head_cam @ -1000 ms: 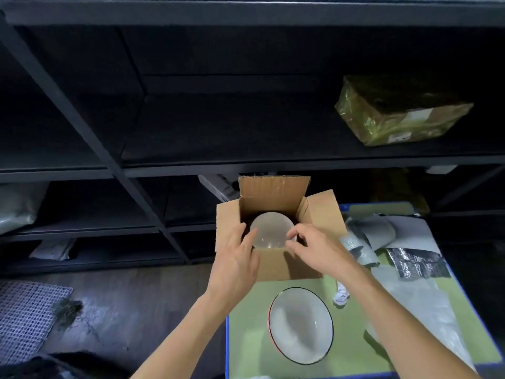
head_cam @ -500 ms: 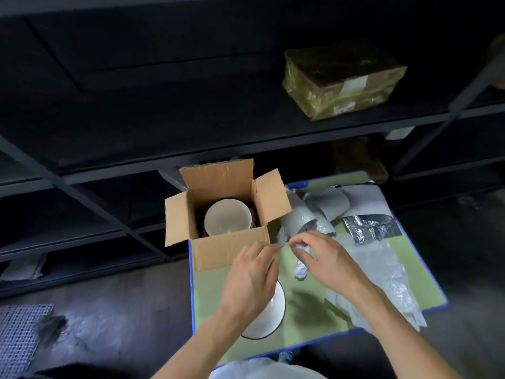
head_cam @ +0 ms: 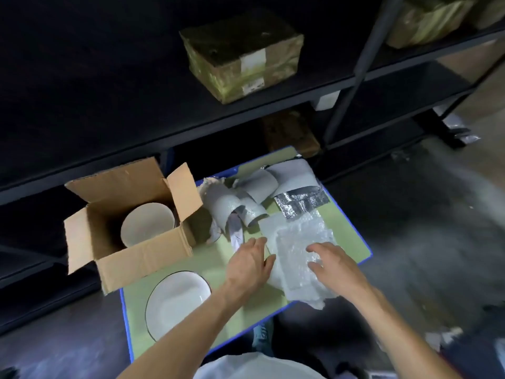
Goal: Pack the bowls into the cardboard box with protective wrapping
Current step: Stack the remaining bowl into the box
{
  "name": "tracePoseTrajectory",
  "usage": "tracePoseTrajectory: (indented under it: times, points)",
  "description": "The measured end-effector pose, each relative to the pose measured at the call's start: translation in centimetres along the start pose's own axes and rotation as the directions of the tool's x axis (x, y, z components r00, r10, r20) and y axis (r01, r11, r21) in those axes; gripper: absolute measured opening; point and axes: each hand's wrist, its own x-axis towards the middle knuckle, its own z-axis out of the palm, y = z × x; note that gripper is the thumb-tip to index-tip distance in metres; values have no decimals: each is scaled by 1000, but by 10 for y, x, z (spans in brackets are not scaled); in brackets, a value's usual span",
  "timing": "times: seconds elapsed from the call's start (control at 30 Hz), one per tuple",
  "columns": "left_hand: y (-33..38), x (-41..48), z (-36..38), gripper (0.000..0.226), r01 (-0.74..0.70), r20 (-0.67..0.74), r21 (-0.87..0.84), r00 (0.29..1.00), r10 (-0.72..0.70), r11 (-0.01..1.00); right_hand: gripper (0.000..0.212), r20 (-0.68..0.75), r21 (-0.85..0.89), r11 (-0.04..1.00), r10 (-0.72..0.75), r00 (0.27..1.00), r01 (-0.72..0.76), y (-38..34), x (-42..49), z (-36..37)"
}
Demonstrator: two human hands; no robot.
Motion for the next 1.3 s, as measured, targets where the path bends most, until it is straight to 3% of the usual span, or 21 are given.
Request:
tracePoseTrajectory:
  times: [0.1, 0.27, 0.4, 0.6, 0.7, 0.87, 1.0, 1.1, 1.3]
  points:
    - [19, 28, 11, 50, -4, 35, 146, 999, -1, 989, 41, 15, 11, 999, 40, 999, -40, 19, -1, -6]
    - [32, 64, 19, 42, 79, 19, 150, 996, -82, 985, 45, 26, 20, 998, 62, 998, -62, 33, 2, -13]
    - [31, 73, 21, 19, 150, -7, 103, 989, -150, 983, 46, 37, 32, 998, 52, 998, -53, 34, 8, -10]
    - [21, 64, 12, 10, 199, -34, -48, 979, -201, 979, 42, -1, 64, 996, 69, 998, -69, 36, 20, -8]
    - [16, 56, -2, 10, 156, -81, -128, 983, -167, 979, 39, -61, 93, 994, 71, 996, -65, 36, 29, -8]
    - [8, 39, -33, 11, 46, -206, -248, 973, -99, 968, 57, -55, 157, 987, 44, 998, -35, 20, 45, -14]
    - [4, 29, -55, 13, 64, -276, -324, 948, -159, 944, 19, -20, 181, 983, -26, 999, 29, -3, 58, -20]
    - [-4, 18, -63, 16, 81, -323, -356, 924, -203, 931, 18, -13, 285, 958, -45, 999, 46, -22, 63, -24]
    - [-25, -15, -67, 16, 119, -364, -420, 886, -287, 900, 36, -41, 376, 899, -225, 973, 224, -63, 66, -38]
